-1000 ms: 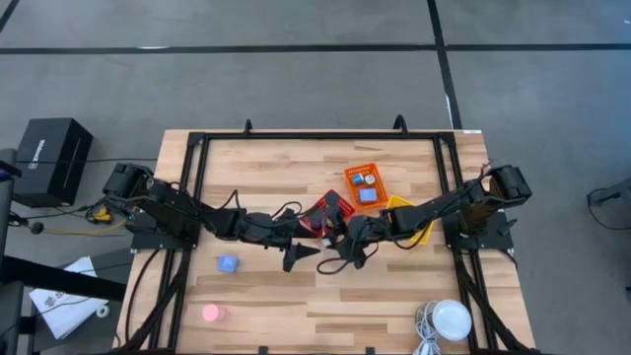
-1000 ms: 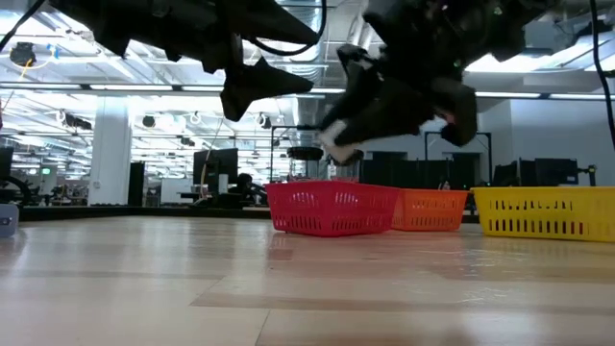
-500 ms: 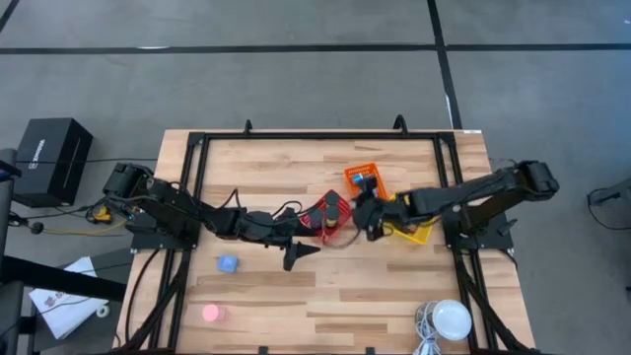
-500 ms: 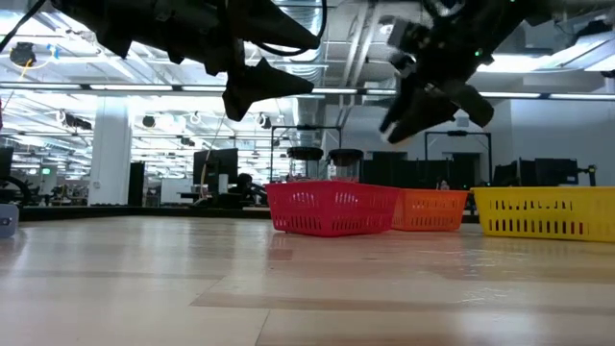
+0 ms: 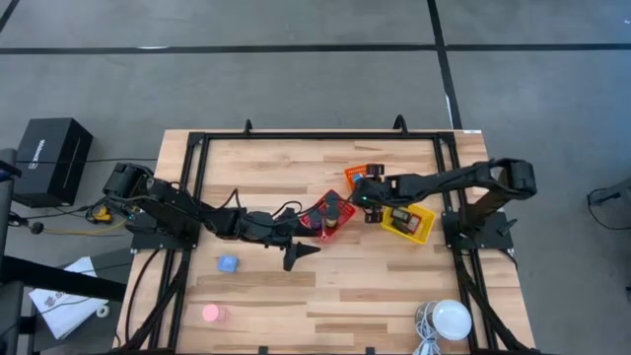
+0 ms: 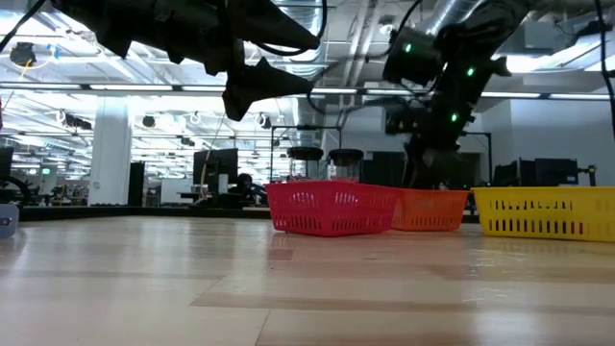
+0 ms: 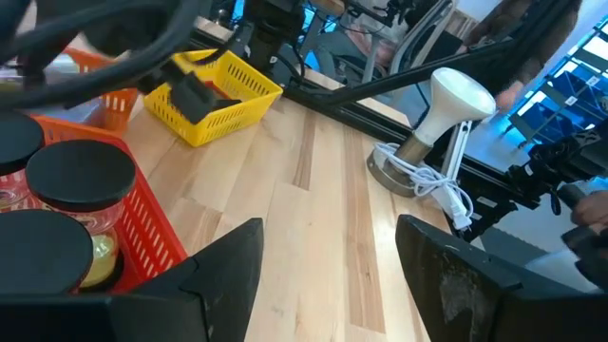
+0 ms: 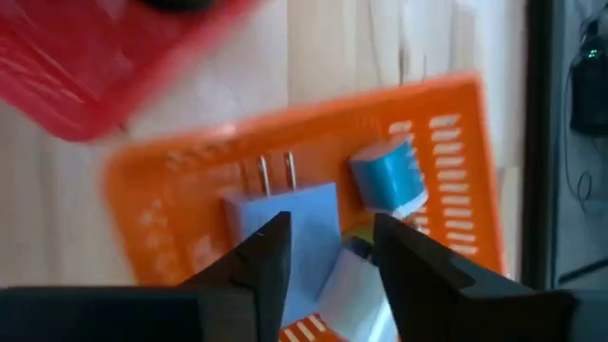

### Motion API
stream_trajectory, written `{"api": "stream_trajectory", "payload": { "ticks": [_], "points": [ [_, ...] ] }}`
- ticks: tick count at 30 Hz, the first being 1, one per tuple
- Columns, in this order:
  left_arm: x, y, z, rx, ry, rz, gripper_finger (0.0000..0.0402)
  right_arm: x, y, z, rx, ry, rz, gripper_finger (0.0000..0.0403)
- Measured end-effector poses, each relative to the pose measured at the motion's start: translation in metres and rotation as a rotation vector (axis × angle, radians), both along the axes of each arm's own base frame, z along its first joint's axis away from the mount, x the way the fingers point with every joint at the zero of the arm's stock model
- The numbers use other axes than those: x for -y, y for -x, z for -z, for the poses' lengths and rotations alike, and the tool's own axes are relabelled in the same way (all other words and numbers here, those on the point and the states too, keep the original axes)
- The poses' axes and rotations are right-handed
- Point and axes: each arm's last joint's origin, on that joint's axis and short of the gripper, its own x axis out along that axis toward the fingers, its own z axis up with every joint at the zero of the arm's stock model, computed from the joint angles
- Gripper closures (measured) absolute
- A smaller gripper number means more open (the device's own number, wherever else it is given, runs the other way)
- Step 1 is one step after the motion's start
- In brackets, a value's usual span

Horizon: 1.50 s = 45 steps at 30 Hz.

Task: Pick & Place Office items
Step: Put the white charger adapter into the orange bin, then put the blue charger adapter into the orange bin

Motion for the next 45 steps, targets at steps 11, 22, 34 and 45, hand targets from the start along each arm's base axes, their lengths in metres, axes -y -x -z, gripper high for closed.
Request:
{"api": "stream_trajectory", "payload": {
  "ticks": [11,22,34,45],
  "points": [
    [0.0,0.0,0.0,0.0,0.0,0.0,0.017,0.0,-0.001,-0.003,0.018,-0.001,0.004,0.0317],
    [0.001,0.001,-0.003,0.005,0.054,0.035,0.017,-0.029,0.016,-0.07,0.209,-0.047,0.001,0.0316],
    [-0.001,0.009,-0.023,0.071,0.065,0.037,0.017,-0.067,0.094,-0.089,0.587,-0.224,-0.25,0.0316],
    [-0.001,0.016,-0.039,0.125,0.044,0.051,0.0192,-0.064,0.106,-0.057,1.082,-0.394,-0.443,0.0316]
  ]
}}
